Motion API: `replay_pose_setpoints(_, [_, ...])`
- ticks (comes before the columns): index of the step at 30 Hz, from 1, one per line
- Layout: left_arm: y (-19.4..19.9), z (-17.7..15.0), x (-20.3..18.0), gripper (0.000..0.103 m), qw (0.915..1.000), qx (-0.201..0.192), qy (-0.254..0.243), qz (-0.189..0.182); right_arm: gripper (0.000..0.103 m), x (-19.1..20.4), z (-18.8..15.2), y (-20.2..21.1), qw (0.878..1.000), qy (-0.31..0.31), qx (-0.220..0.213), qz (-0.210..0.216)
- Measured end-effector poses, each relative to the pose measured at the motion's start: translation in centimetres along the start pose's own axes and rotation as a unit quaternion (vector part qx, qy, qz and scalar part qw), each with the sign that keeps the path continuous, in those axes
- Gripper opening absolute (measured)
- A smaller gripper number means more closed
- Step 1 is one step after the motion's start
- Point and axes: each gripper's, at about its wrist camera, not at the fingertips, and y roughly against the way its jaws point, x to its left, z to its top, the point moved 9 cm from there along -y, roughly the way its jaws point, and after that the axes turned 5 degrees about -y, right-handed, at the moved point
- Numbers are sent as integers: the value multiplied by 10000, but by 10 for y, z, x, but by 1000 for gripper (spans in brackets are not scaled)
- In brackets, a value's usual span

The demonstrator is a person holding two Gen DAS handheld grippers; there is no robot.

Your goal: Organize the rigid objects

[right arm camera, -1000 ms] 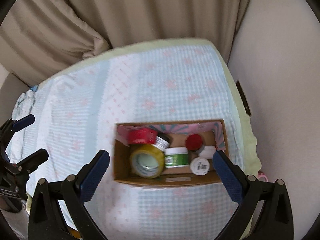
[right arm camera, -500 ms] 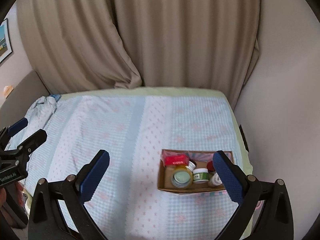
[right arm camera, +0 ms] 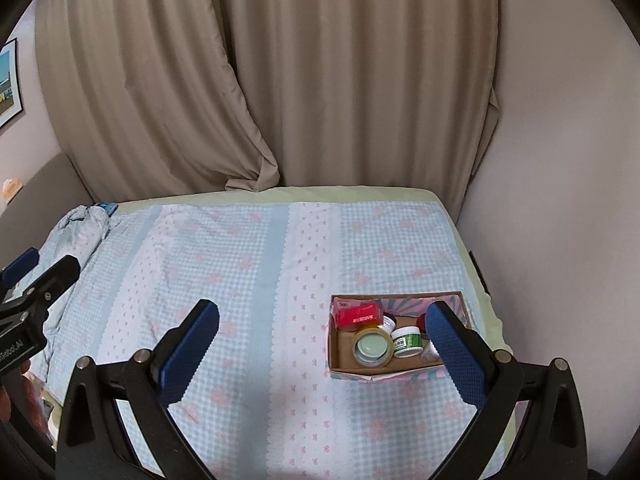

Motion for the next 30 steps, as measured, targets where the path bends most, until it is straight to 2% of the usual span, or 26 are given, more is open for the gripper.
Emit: replay_pose_setpoints(30, [-8,-1,-6,103,10000,61,10,-1,103,0,3,-5,10000,-37,-50,-76])
